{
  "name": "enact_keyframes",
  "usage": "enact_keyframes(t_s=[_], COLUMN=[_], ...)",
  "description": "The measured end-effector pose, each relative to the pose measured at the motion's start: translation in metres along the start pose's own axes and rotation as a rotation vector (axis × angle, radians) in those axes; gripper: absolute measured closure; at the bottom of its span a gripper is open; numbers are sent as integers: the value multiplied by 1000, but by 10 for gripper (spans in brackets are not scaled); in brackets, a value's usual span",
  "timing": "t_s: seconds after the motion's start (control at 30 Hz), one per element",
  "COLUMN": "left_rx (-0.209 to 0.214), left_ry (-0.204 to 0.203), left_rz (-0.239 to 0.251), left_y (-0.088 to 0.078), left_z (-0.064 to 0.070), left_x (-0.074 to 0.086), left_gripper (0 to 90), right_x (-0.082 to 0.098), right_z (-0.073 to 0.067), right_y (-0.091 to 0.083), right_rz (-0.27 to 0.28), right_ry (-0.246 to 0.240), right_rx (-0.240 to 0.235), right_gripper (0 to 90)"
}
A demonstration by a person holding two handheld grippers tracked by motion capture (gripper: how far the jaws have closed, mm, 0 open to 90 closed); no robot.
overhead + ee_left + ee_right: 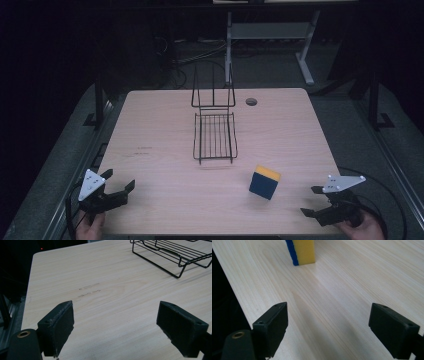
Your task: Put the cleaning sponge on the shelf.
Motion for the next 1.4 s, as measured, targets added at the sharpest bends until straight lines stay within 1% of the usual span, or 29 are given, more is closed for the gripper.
enact_keyframes(t_s=[0.1, 0.23, 0.47, 0.6, 0.83, 0.97, 1.07, 1.17, 1.3, 1.33, 1.4], left_rx=[-1, 1, 0, -1, -6, -7, -5, -6, -6, -7, -7], left_ry=[-6, 4, 3, -1, -3, -5, -4, -5, -4, -5, -4], left_rz=[1, -3, -3, 3, 5, 7, 7, 8, 8, 9, 9], left_y=[0, 1, 0, 0, -2, -2, -2, -3, -3, -3, -3], left_z=[0, 2, 1, 1, -1, -2, -2, -2, -2, -2, -2], left_x=[0, 0, 0, 0, 0, -1, 0, -1, -1, -1, -1], left_gripper=[139, 139, 139, 139, 139, 139, 139, 139, 139, 139, 139], right_x=[-2, -14, -31, -38, -51, -62, -70, -77, -82, -84, -87], right_z=[-1, -5, -13, -16, -22, -28, -31, -34, -37, -38, -38], right_y=[0, 3, 9, 14, 20, 25, 29, 31, 36, 38, 40], right_rz=[0, -7, -11, -26, -31, -25, -20, -14, -19, -21, -19], right_ry=[-8, -34, -82, -103, -130, -164, -176, -187, -203, -211, -216], right_rx=[2, -17, -48, -58, -75, -79, -85, -101, -99, -106, -106], right_gripper=[156, 156, 156, 156, 157, 161, 161, 168, 172, 211, 211])
Point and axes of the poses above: each handheld gripper's, and its own axes: y roughly forward along the jaws, x roughly out of its underside, z roughly to its right, the point moved 7 cm from there along y, roughly forward along the jaws, and after that the axes turned 10 degrees about x, right-handed, at the moved point
